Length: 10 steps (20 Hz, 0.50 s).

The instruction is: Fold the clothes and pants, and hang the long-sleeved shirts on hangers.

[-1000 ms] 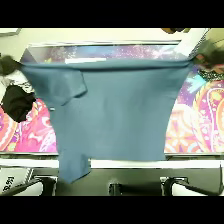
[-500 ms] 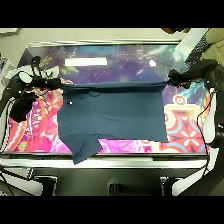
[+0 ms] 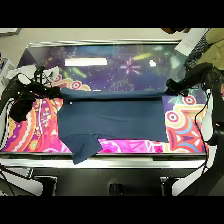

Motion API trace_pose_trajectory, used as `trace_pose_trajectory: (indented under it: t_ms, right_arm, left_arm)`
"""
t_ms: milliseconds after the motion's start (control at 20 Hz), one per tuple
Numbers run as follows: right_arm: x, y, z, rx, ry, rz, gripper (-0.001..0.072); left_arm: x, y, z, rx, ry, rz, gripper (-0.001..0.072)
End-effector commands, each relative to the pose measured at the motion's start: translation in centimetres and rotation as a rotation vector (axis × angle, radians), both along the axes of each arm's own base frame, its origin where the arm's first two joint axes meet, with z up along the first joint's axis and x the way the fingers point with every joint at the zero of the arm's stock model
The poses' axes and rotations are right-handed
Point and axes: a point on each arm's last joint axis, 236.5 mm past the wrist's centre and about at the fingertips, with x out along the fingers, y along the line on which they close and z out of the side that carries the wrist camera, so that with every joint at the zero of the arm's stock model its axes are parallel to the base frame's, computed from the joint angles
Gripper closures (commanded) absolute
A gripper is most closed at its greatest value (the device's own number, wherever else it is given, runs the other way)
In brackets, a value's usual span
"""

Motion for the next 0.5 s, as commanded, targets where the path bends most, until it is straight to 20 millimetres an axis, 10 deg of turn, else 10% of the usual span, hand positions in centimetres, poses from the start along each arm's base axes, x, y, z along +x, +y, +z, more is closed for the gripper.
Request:
trace_pose_trajectory:
  t_ms: [0, 450]
  right_arm:
    - [-3.6, 0.7, -1.6, 0.024, 0.154, 0.041, 0.0679]
    - [-5.6, 1.1, -3.8, 0.047, 0.244, 0.058, 0.0678]
  left_arm:
    - [-2.9, -0.5, -0.6, -0.028, 0.12, -0.043, 0.0694]
    - [-3.8, -0.7, -1.2, -0.038, 0.162, -0.056, 0.0693]
